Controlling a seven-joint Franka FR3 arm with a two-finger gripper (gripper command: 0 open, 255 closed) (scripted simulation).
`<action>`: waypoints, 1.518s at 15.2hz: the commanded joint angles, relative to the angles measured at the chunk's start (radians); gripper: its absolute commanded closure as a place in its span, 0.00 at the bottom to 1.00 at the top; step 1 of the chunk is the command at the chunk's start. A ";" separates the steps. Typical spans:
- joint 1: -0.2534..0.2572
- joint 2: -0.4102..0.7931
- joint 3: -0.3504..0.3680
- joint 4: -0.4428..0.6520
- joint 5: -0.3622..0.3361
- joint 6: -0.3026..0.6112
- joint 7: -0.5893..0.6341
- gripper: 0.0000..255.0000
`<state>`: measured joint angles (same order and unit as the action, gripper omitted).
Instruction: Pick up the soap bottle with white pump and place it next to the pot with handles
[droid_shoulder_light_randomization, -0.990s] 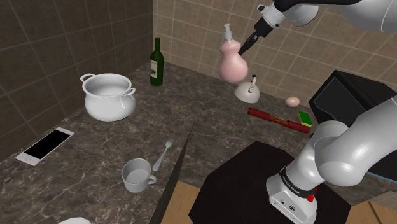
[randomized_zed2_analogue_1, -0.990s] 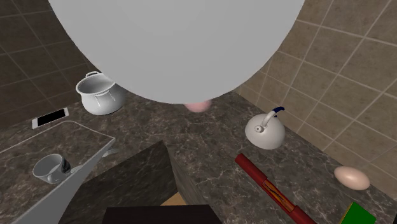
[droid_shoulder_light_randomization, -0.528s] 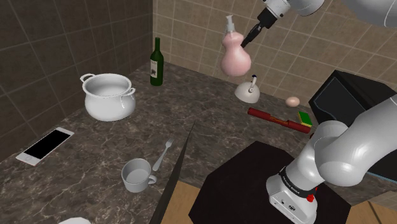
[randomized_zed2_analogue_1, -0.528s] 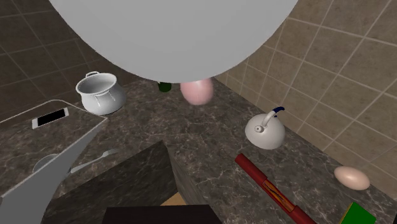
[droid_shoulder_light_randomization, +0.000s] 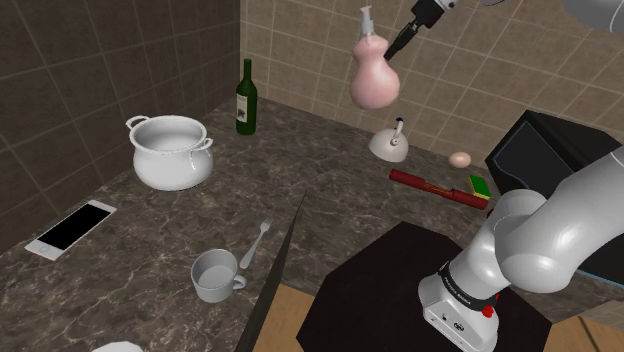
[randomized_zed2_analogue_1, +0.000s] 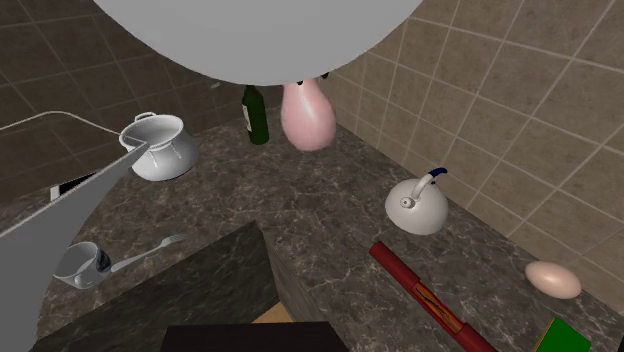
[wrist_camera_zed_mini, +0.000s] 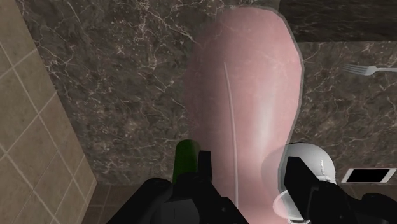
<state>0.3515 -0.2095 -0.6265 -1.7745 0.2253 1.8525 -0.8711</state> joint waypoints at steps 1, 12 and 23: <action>0.002 0.007 -0.001 0.034 0.003 -0.026 0.005 1.00; 0.062 0.007 0.113 0.060 -0.027 -0.009 0.185 1.00; 0.154 0.092 0.262 0.117 -0.049 0.062 0.423 1.00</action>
<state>0.4965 -0.1299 -0.3764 -1.6753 0.1777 1.9140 -0.4717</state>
